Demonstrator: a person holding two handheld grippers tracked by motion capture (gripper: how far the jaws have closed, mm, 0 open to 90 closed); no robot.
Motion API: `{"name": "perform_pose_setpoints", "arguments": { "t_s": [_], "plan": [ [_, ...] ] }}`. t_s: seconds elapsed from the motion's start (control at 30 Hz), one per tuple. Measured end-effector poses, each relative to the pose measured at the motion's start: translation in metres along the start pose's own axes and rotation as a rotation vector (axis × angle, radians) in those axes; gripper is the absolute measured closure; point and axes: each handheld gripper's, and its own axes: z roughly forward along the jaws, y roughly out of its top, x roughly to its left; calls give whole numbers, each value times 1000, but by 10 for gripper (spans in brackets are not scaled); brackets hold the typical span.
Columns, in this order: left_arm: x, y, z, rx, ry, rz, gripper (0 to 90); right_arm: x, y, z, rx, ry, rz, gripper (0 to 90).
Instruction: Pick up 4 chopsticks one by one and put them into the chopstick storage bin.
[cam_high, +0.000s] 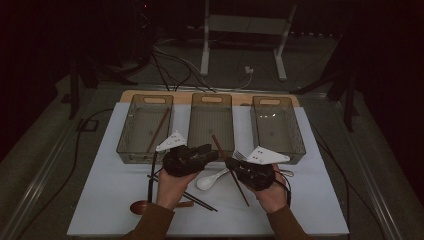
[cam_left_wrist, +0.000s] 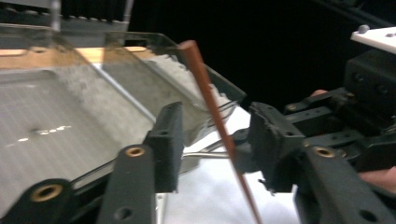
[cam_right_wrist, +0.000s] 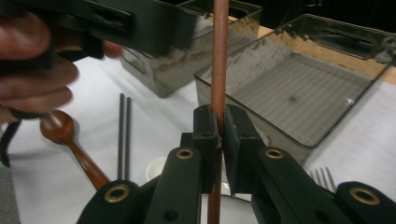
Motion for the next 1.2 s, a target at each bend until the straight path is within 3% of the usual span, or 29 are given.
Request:
{"name": "perform_pose_setpoints", "arguments": {
  "t_s": [0.2, 0.27, 0.37, 0.47, 0.5, 0.6, 0.7, 0.83, 0.93, 1.2],
  "plan": [
    [-2, -2, 8, 11, -25, -9, 699, 5, 1, 4, -16, 33, 1, 847],
    [-3, -2, 10, 19, -14, -7, 743, 7, 1, 5, -20, 35, -3, 846],
    [0, -3, 9, 12, -19, -31, 826, 7, 1, 5, -27, 42, -1, 846],
    [0, -4, 9, 3, -28, -44, 840, 7, 1, 5, -27, 47, 4, 837],
    [0, -4, 8, -4, -33, -52, 846, 6, 1, 5, -26, 54, 9, 823],
    [0, -3, 5, -22, -27, -57, 856, 4, -3, 8, 6, 68, 10, 648],
    [1, 0, 1, -28, -11, -55, 858, 4, -14, 11, 49, 63, -2, 605],
    [4, 3, -6, -42, -9, -74, 858, 0, -32, 16, 119, 69, -2, 621],
    [5, 4, -9, -54, -10, -85, 858, 0, -41, 22, 158, 85, -10, 688],
    [8, 8, -15, -72, -12, -104, 858, 4, -46, 28, 205, 111, -54, 782]
  ]
}}
